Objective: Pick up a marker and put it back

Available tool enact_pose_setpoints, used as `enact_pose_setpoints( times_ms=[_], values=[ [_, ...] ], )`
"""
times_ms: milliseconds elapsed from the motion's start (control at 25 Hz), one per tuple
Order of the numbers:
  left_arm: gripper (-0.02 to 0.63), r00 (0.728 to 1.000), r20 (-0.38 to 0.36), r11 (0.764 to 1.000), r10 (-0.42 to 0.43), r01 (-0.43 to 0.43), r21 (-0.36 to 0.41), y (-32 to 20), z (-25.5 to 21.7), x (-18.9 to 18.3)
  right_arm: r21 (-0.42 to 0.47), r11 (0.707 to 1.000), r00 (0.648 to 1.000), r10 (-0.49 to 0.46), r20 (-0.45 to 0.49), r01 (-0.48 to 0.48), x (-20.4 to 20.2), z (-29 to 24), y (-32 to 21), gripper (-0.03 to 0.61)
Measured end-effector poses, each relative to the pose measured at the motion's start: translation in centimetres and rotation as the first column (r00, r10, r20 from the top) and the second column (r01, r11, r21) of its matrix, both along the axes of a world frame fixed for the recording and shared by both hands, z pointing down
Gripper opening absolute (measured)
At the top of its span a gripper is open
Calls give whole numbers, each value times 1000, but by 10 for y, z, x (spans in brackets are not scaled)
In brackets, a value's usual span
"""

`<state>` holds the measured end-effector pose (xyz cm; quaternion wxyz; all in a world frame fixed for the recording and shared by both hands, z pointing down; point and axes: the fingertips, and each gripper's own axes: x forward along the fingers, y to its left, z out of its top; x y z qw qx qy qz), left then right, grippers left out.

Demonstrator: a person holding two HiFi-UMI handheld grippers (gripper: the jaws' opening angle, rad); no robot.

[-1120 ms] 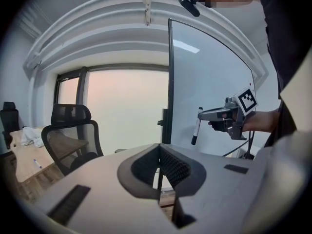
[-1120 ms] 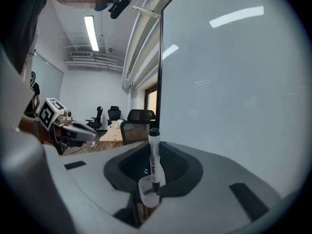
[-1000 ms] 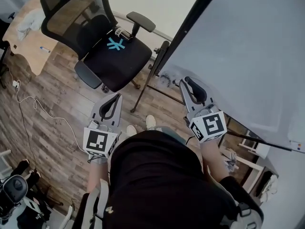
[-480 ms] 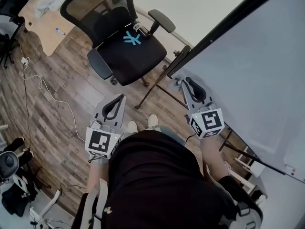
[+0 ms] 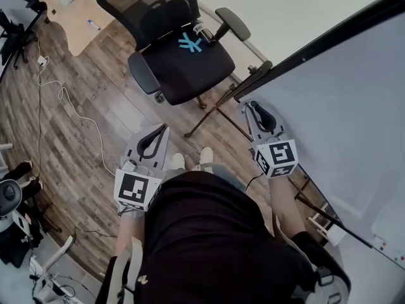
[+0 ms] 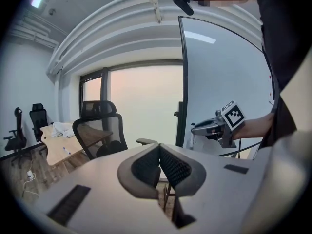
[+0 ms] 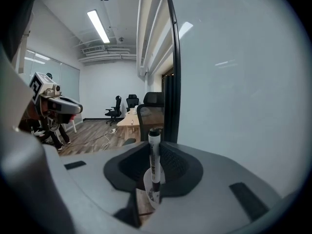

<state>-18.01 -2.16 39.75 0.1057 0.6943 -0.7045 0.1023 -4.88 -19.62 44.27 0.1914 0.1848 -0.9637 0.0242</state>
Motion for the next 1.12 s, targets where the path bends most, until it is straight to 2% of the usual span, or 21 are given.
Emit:
enact_pose_setpoints(
  times_ms=[360,640,1120],
  values=[
    [6,999,-26,998,-41,40,-39,9,9,-3,-5,1000,999,-14,-53,13,-3,26,-1,77],
    [6,999,-14,999,-49,49,-14,12,11,-6,9,1000,996,-19,-88,20,-4,34,1,77],
    [5,998,-40,998,-58,57,-34,18,9,-6,30,999,993,-10,-117,13,-7,34,2,78]
  ],
)
